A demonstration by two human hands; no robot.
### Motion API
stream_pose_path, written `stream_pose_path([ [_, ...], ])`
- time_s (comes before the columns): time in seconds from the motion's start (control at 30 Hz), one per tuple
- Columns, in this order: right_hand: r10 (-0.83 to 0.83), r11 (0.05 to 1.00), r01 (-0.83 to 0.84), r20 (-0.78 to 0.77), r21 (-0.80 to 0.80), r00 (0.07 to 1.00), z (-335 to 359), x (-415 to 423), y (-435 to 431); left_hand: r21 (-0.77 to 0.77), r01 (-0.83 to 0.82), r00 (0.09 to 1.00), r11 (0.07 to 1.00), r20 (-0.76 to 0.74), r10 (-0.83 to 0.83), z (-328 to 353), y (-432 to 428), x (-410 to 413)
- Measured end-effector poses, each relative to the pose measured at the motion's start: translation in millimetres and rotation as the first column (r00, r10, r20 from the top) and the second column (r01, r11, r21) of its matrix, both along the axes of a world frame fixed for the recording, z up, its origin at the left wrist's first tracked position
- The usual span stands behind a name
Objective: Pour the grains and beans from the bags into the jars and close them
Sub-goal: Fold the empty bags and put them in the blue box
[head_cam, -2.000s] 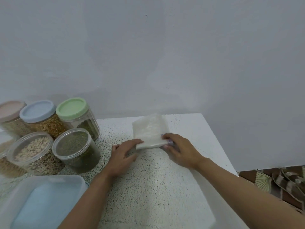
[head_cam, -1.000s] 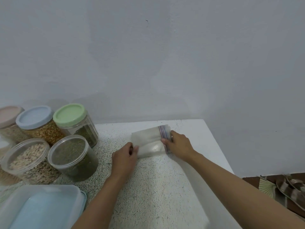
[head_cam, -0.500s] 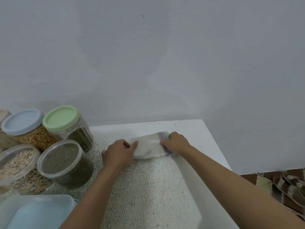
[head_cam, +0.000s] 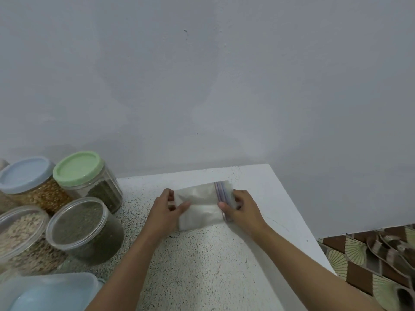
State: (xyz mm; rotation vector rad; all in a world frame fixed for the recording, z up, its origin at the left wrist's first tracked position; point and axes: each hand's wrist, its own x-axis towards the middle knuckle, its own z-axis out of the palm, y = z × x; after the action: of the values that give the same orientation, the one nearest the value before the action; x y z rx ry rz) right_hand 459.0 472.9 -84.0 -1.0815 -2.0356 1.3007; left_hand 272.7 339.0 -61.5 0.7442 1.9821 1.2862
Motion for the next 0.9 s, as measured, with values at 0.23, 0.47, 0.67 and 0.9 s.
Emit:
stream_pose_path([
  [0.23, 0.239, 0.961, -0.246, -0.069, -0.125, 0.969, 13, 26, -4, 0.007, 0.295, 0.950, 0.955, 0.102, -0.294, 23, -35, -16],
  [0.47, 0.222, 0.968, -0.227, -0.060, -0.104, 0.973, 4, 40, -11, -0.298, 0.299, 0.922, 0.906, -0.155, -0.355, 27, -34, -16],
  [0.67, 0.333, 0.941, -0.335, -0.045, -0.054, 0.942, 9, 47, -8, -0.450, 0.187, 0.943, 0.873, -0.167, -0.288, 31, 3, -8],
  [0.9, 0.365, 0.931, -0.365, 0.020, -0.025, 0.931, 8, 58, -7, -0.386, 0.275, 0.949, 0.880, -0.037, -0.313, 29, 13, -5],
])
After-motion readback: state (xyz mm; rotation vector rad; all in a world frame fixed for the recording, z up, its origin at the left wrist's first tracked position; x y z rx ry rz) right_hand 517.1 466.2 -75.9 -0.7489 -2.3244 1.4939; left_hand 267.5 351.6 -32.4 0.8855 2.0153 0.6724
